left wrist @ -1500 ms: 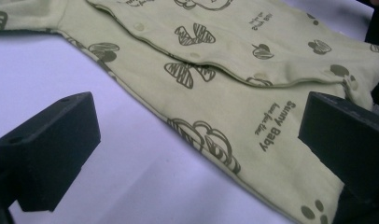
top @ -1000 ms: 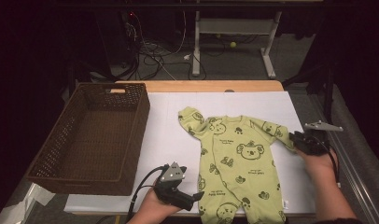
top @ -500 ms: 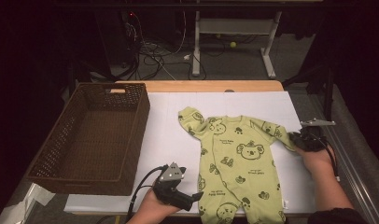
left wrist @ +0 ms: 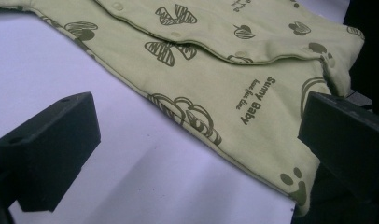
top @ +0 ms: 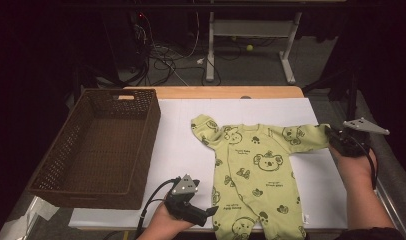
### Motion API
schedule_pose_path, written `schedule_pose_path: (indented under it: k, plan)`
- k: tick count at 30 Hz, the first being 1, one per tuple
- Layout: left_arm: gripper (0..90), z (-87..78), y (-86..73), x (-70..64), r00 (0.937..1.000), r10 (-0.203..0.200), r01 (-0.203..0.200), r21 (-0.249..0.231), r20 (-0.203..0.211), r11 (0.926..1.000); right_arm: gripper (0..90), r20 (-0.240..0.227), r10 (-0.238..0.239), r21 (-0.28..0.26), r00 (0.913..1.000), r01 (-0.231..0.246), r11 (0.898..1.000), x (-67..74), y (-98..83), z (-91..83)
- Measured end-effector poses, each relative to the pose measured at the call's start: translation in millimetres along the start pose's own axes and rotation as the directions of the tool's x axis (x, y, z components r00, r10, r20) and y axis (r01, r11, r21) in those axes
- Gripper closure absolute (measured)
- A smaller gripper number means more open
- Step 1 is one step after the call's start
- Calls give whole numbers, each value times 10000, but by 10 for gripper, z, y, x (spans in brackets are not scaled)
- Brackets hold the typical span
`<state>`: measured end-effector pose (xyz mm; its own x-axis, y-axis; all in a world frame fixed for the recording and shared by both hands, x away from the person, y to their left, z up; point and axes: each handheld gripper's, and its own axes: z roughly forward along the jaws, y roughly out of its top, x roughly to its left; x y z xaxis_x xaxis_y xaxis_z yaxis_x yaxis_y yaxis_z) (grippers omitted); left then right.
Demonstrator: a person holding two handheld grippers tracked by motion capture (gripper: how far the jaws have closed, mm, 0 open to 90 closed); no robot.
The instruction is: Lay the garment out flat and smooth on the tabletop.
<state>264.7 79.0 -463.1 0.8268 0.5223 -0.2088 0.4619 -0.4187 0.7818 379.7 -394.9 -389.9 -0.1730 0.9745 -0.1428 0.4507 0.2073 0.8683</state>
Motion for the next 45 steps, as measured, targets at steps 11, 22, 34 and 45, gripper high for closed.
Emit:
schedule_pose_path:
  k: [11, 22, 34, 45]
  plan:
    - [0, -19, -14, 17, 9998, -179, 179, -71, -1, 9998, 698, 619, 208, 509, 9979, -240, 9984, -252, -106, 96]
    - [0, -32, -9, 18, 9998, -206, 205, -246, -36, 9995, 580, 204, 148, 815, 9997, -164, 9965, -307, -324, -19]
    - [0, -4, -13, 38, 9998, -190, 188, -181, -90, 9997, 385, -990, 595, 1060, 9933, -489, 9932, -192, -743, -304]
    - [0, 5, -20, 58, 9997, -235, 233, -186, -106, 9996, 84, -2322, 576, 741, 9710, -414, 9964, 79, -967, -674]
